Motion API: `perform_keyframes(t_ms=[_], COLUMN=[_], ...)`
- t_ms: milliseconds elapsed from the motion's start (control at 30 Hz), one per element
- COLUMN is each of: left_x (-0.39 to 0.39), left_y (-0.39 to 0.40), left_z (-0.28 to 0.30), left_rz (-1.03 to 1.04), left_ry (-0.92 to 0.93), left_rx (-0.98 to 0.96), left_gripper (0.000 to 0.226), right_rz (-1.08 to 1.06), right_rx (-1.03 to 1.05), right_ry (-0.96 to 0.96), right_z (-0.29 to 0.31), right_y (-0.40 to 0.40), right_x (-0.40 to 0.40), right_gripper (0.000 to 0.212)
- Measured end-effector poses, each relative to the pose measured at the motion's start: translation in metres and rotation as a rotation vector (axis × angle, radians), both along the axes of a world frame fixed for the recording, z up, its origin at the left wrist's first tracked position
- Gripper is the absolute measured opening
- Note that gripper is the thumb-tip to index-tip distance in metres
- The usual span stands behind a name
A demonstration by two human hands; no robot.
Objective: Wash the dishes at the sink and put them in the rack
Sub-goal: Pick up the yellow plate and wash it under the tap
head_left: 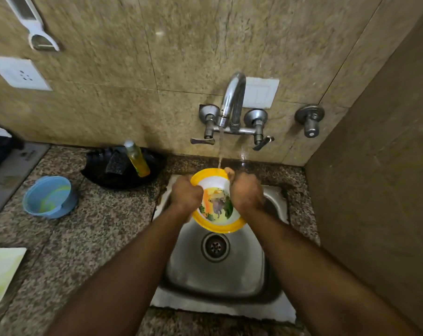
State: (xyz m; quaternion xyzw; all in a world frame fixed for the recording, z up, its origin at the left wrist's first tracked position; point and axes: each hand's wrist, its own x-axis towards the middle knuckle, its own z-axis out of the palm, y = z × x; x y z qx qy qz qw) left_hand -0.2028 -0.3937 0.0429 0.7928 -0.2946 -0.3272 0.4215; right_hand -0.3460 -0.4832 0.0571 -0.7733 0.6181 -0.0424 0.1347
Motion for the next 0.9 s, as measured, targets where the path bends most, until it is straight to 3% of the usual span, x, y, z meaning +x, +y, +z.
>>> perform_keyframes(t_ms=[67,133,200,267,400,567,633,767,867,900], left_x=[0.0,0.007,0.013,0.016,0.018,0.022,0.021,0.016,0.017,0.015], left_y=[0.007,0.005,0.003,-0.001,-0.009,-0.011,-0.008,-0.002,-0.004,-0.005], left_z=[-0.009,-0.018,-0.014,-0.008,0.002,-0.021,-0.024,-0.023,-0.02,-0.018], left_rz=[-0.068,-0.235,-0.319,-0.326,-0.319,-0.344,-0.329,-0.262,-0.204,-0.209], left_ry=[0.023,0.109,0.178,0.186,0.149,0.058,0.043,0.078,0.186,0.188], left_rx=[-0.025,-0.062,-0.052,-0.049,-0.096,0.021,0.041,-0.041,-0.075,-0.073], left_gripper=[0.05,0.049,0.043,0.034,0.022,0.033,0.031,0.029,0.051,0.054], right_rz=[0.325,0.695,0.836,0.826,0.668,0.471,0.476,0.598,0.565,0.533], right_rx=[-0.11,-0.179,-0.195,-0.191,-0.243,-0.184,-0.098,0.045,0.13,0.166], right_ry=[0.088,0.179,0.243,0.263,0.298,0.277,0.155,-0.149,-0.341,-0.415], right_z=[-0.005,-0.006,0.006,0.021,0.029,0.005,-0.002,-0.005,-0.011,-0.012], right_y=[0.005,0.004,-0.002,-0.005,-0.006,0.009,0.003,-0.022,-0.031,-0.032], right_x=[-0.002,-0.003,0.002,0.009,0.013,0.01,0.008,0.0,-0.01,-0.013], right_gripper=[0.036,0.033,0.036,0.045,0.031,0.028,0.032,0.059,0.016,0.016])
